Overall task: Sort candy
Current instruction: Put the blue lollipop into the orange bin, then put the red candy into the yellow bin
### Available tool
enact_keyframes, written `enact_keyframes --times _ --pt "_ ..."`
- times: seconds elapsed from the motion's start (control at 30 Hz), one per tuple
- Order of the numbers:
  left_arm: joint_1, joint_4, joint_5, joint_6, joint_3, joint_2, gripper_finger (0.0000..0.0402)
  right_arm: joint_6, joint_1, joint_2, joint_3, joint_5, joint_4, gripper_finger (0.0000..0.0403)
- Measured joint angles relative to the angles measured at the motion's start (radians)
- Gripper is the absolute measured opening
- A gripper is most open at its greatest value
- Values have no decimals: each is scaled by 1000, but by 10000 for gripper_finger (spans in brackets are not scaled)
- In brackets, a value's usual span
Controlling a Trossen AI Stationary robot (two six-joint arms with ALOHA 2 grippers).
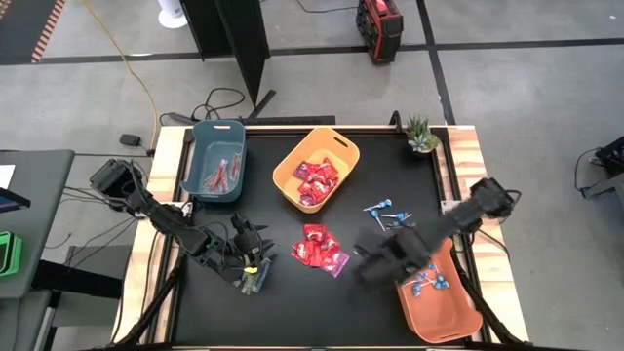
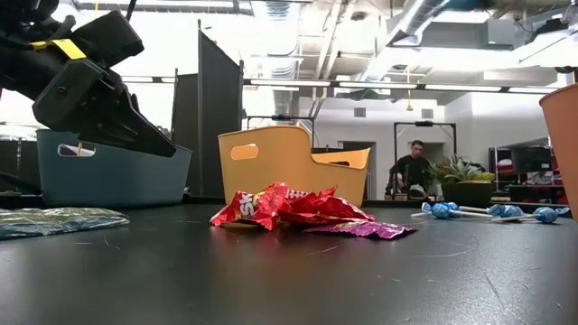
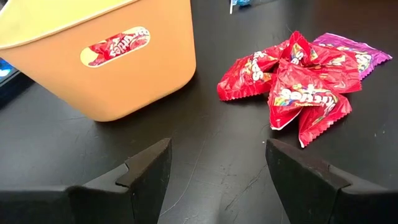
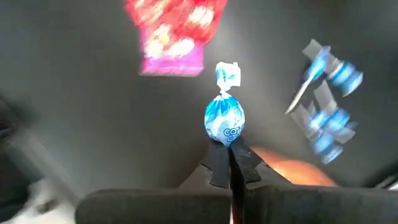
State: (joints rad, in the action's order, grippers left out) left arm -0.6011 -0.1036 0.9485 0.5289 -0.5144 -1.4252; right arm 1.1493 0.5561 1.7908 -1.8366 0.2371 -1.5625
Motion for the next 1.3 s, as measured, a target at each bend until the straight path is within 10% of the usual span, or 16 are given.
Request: enact_keyframes --times 0.5,1.0,1.3 --pt "0 -23 0 1 0 0 254 975 438 -11 260 -166 -9 4" --pt "52 -24 -29 -35 0 0 254 882 420 -2 360 -197 -7 272" --pt "171 -38 -271 -186 -57 0 254 580 398 -32 308 312 -8 308"
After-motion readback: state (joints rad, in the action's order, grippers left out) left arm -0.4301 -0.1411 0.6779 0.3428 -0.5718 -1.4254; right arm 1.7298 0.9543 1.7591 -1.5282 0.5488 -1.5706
